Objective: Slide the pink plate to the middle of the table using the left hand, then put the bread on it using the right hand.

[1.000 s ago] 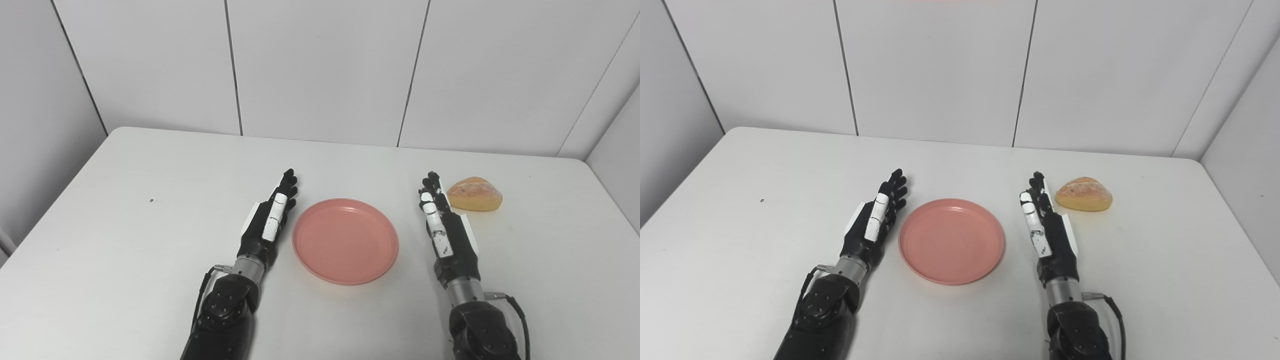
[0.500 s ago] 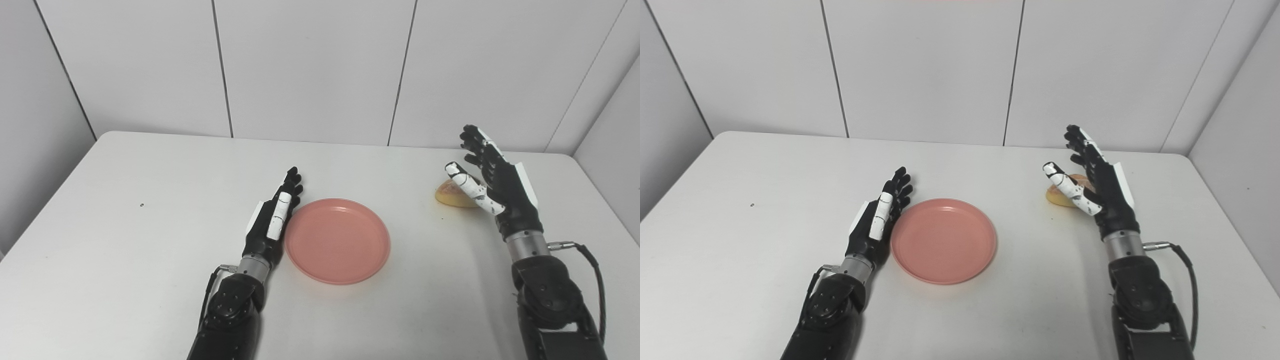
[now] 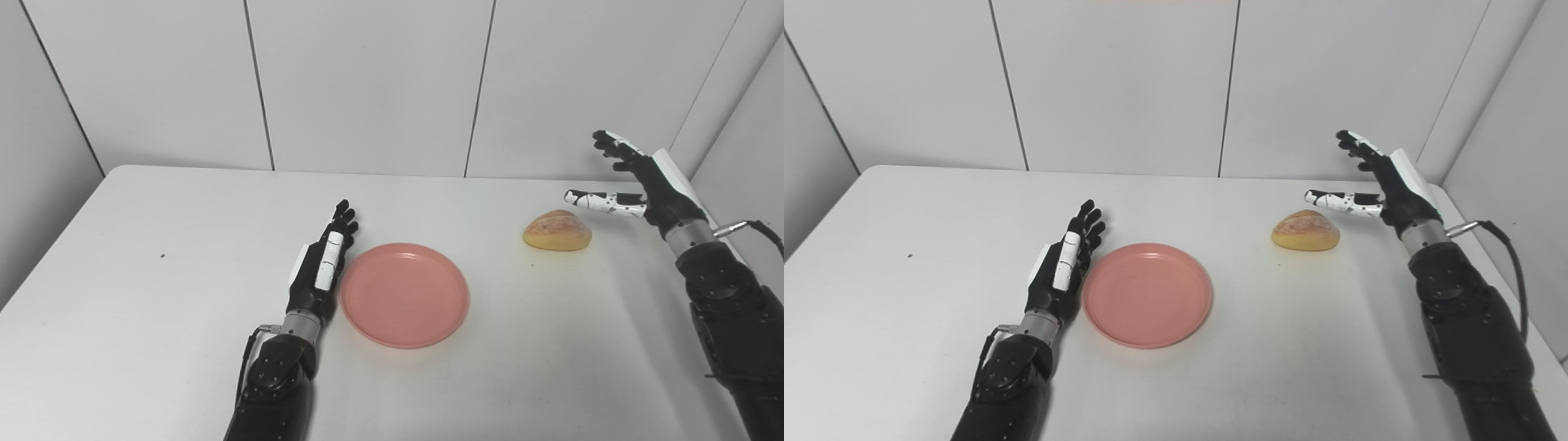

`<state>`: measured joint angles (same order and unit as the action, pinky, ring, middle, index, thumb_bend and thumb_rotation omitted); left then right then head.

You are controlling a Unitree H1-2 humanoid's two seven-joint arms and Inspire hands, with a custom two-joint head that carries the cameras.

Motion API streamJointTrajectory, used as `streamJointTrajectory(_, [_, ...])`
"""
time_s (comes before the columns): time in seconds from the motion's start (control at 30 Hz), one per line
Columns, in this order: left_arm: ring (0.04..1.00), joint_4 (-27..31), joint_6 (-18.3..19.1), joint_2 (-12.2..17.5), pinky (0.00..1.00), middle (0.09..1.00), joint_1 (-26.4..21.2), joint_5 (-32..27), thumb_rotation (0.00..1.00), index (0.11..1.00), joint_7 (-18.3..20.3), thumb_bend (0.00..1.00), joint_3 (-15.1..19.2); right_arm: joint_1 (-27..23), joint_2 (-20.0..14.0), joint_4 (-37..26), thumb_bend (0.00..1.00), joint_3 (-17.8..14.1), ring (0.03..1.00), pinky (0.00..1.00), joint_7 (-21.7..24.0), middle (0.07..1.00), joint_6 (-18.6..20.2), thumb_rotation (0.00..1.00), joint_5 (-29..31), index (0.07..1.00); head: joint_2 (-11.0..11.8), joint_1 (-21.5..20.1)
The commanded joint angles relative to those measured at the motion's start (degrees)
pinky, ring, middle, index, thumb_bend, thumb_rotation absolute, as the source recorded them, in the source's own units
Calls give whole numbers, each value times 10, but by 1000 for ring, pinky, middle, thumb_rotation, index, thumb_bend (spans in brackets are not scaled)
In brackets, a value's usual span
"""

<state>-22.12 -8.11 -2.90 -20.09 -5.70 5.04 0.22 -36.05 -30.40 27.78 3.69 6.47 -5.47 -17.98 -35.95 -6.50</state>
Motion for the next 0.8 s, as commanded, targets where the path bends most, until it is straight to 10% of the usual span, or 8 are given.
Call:
streamJointTrajectory(0.0, [970,-5,-20,-1,1000,988,-6,-9,965,974,2,762,5,-53,-27,15,758,12,894,845,3,876,-40,416,-17,875,3,-2])
streamJointTrajectory(0.3, [997,-8,-16,10,1000,1000,-6,-15,972,991,12,792,7,-128,-41,152,881,85,813,711,-7,854,-91,402,-90,856,17,-29])
streamJointTrajectory(0.77, [1000,7,-10,27,1000,1000,0,-32,970,1000,35,805,12,-165,-21,181,930,142,849,736,25,885,-66,401,-135,876,21,-77])
